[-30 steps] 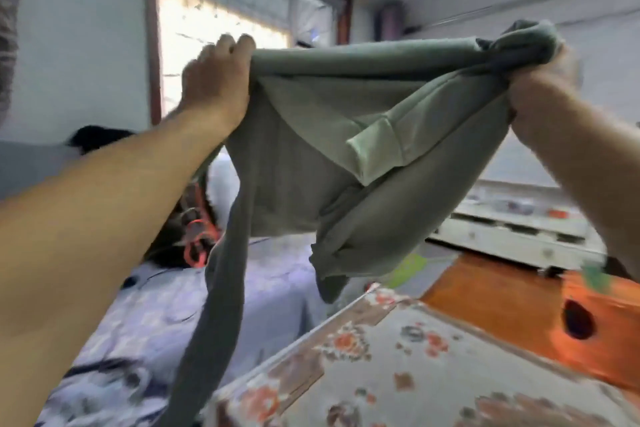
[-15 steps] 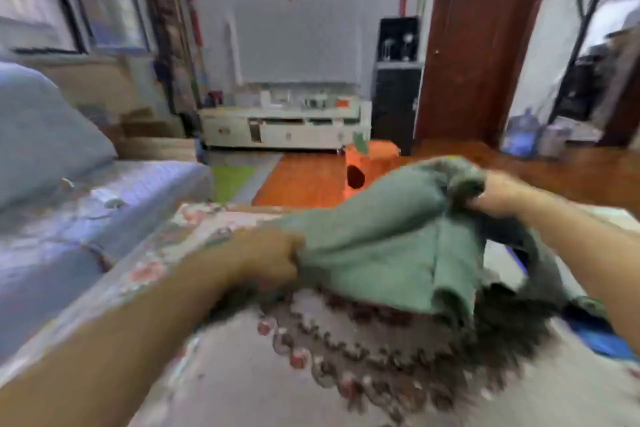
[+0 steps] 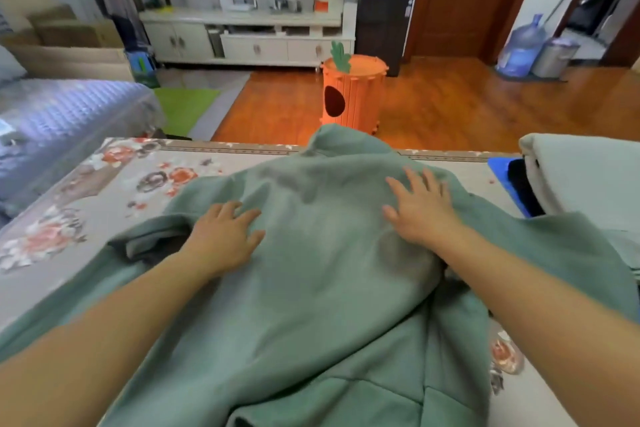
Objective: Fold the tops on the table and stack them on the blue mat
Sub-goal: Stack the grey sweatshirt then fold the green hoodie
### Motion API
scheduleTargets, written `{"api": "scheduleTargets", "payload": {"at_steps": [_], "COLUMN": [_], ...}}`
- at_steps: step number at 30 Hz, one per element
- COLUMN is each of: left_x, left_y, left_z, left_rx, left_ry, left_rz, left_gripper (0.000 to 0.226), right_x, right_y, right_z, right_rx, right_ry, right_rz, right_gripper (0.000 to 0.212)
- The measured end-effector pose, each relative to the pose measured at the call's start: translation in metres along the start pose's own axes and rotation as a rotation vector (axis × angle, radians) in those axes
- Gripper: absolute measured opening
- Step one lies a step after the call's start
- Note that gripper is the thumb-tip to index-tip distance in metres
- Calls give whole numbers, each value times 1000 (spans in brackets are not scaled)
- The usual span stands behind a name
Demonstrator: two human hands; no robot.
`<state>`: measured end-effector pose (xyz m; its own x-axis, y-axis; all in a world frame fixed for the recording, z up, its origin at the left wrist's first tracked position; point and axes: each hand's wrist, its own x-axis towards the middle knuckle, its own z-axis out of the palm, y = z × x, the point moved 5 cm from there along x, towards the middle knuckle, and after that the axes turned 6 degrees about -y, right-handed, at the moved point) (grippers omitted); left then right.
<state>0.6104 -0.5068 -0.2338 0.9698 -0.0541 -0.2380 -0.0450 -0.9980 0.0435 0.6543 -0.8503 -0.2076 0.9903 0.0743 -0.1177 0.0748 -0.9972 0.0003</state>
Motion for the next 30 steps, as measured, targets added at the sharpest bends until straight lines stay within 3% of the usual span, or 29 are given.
{"api": "scheduleTargets", "payload": {"at_steps": [3, 6, 9, 14, 17, 18, 19, 21, 23, 24, 27, 30], "left_x": [8, 4, 1, -21, -41, -50, -59, -89, -131, -154, -202, -209], "left_y": [-9, -11, -14, -4, 9, 17, 28, 58, 86, 98, 116, 110], "left_z": [48, 60, 59, 66, 45, 35, 27, 12, 9, 12, 39, 62], "left_rx": [-31, -54, -41, -40, 88, 117, 88, -155, -425, -449, -186, 29], "left_ry": [-169, -148, -102, -140, -133, -89, -22, 124, 180, 177, 95, -25], "left_rz": [-66, -65, -62, -108, -90, -52, 7, 194, 380, 459, 671, 608], "left_gripper": [61, 61, 62, 62, 57, 52, 48, 46, 44, 40, 43, 72], "right_x": [-4, -23, -34, -54, -87, -107, -128, -173, -220, -235, -246, -244], "right_y": [19, 43, 67, 70, 26, 9, -5, -28, -43, -42, -21, 10], "right_z": [47, 64, 54, 55, 23, 12, 5, 14, 45, 60, 75, 64], "right_rx": [-73, -84, -250, -409, -220, -88, 53, 242, 173, 74, -55, -170], "right_ry": [-419, -482, -357, 29, 345, 412, 417, 211, -88, -175, -190, -237], "right_rz": [17, 2, -16, -91, -261, -323, -373, -454, -501, -509, -449, -291], "right_gripper": [73, 67, 58, 43, 20, 7, 9, 34, 58, 69, 72, 74]}}
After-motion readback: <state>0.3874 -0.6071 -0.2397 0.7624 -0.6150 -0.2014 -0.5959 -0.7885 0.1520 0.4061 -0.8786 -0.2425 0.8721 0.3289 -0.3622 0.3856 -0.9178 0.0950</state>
